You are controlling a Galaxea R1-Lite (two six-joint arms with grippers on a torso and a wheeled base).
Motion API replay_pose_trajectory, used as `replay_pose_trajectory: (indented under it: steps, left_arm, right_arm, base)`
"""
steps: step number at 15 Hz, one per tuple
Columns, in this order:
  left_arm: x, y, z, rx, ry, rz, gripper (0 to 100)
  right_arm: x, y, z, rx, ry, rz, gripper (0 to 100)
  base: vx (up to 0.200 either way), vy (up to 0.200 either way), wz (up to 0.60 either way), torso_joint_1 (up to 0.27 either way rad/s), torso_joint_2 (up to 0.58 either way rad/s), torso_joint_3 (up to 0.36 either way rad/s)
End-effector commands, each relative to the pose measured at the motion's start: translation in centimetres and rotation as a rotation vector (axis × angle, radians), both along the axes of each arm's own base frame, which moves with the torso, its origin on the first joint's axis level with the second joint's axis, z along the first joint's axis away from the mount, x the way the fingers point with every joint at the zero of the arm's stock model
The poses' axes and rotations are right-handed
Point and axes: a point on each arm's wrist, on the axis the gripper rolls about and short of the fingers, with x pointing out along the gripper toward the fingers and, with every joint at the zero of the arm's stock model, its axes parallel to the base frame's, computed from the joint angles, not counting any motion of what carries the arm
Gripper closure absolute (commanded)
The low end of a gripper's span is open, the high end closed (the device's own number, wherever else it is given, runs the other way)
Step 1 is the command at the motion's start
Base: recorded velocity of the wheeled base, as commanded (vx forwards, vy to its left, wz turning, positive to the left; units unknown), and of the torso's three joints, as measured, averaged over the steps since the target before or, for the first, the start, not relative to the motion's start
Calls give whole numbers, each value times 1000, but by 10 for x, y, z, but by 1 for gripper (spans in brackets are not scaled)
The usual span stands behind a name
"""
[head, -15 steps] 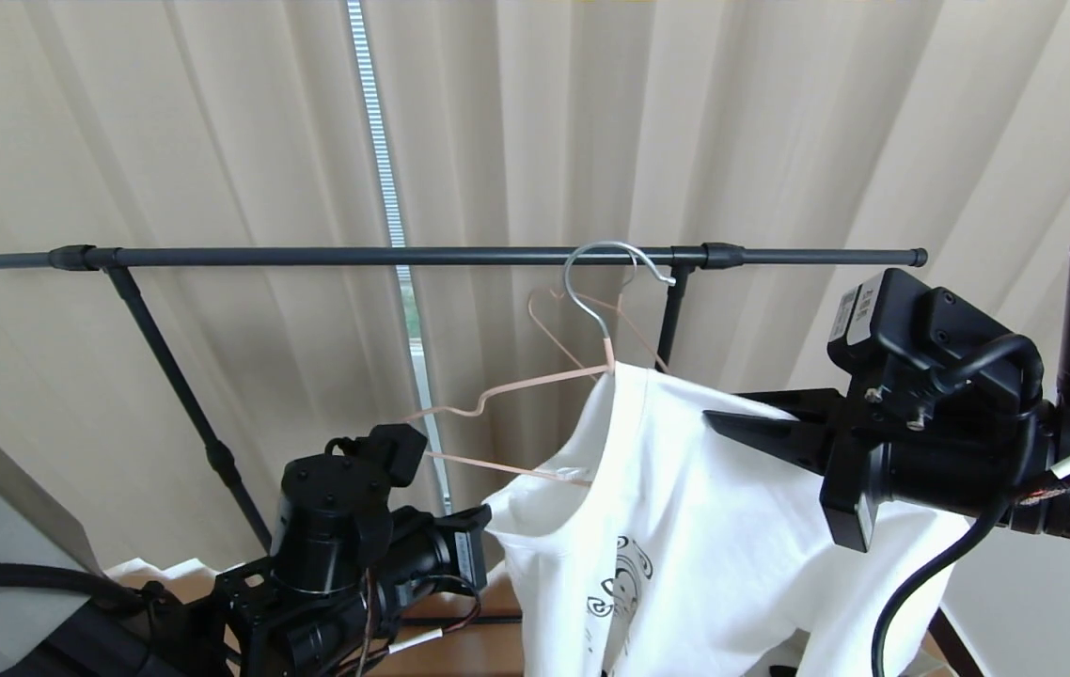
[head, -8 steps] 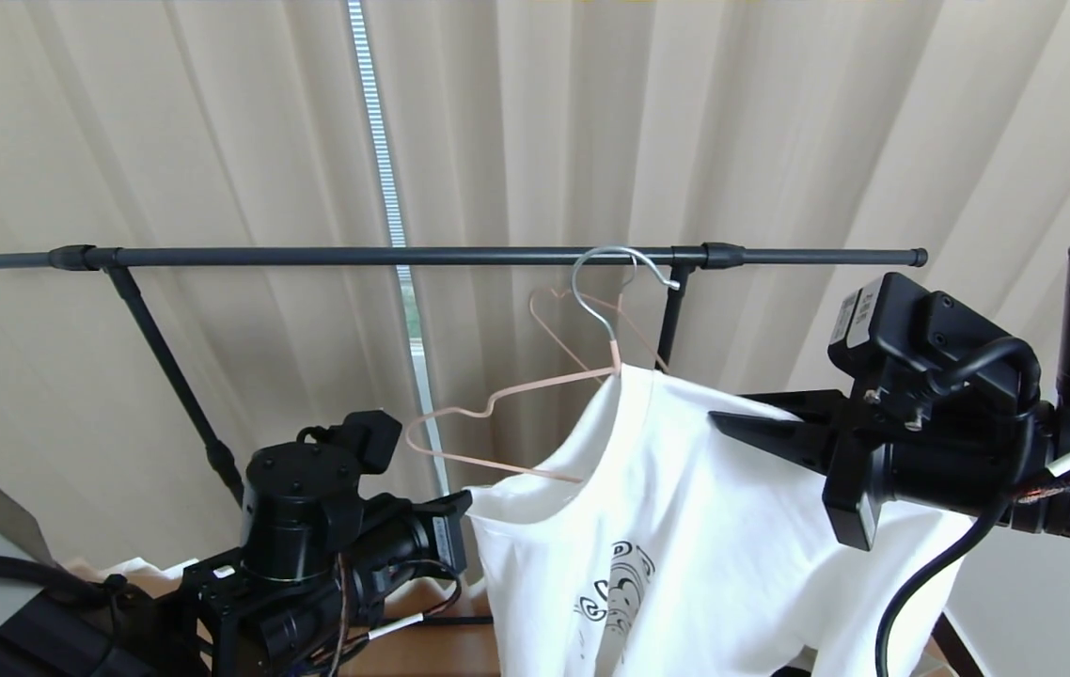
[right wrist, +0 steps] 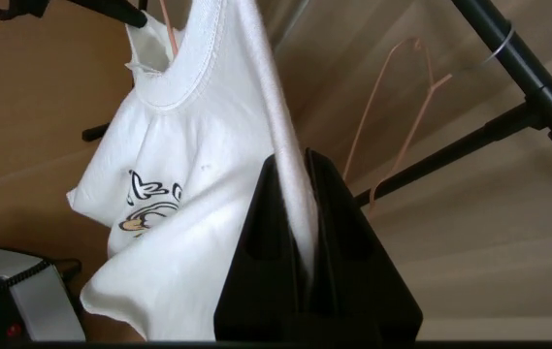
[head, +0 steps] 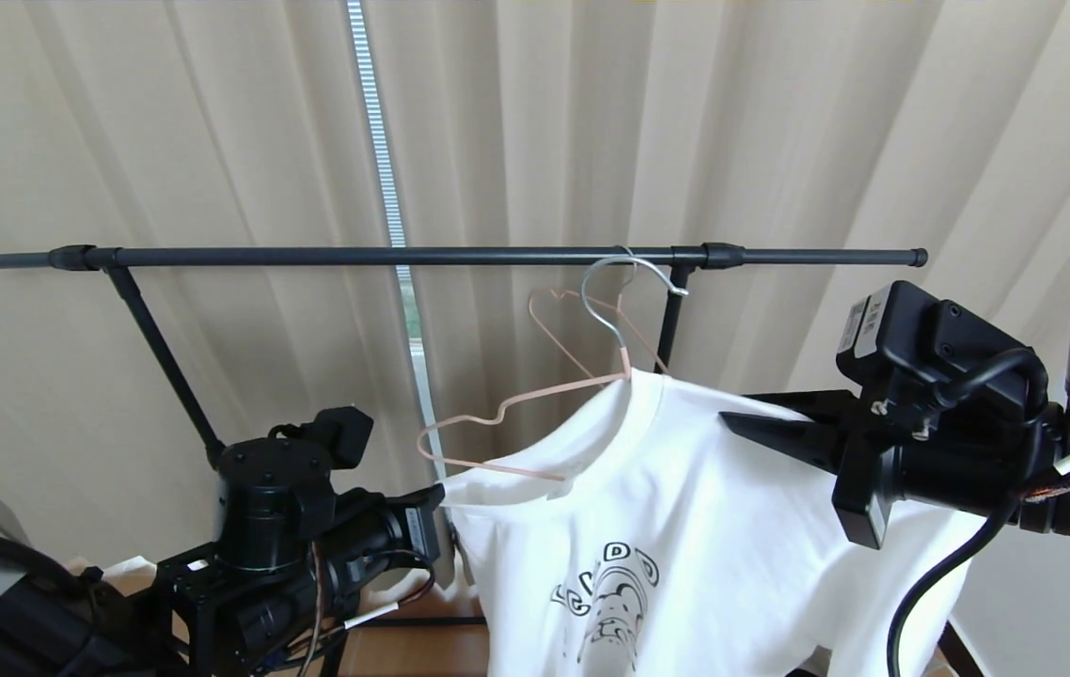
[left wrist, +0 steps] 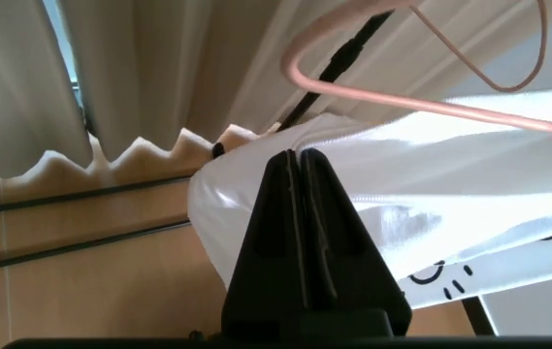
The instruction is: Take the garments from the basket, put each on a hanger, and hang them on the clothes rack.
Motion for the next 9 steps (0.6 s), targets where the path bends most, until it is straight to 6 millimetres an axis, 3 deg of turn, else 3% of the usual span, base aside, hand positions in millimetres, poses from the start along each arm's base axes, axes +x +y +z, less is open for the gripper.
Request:
replay_pose_trajectory:
  steps: [1,9]
  left_arm:
    - [1,5,1,-3,-7,17,100]
    - [8,22,7,-1,-47,71,100]
  right_arm:
    - [0,-2,-1,-5,-3,-5,100]
    - [2,-11,-3,-40,-22,-25,100]
  base:
    - [0,0,0,0,0,0]
    - [0,0,0,0,0,0]
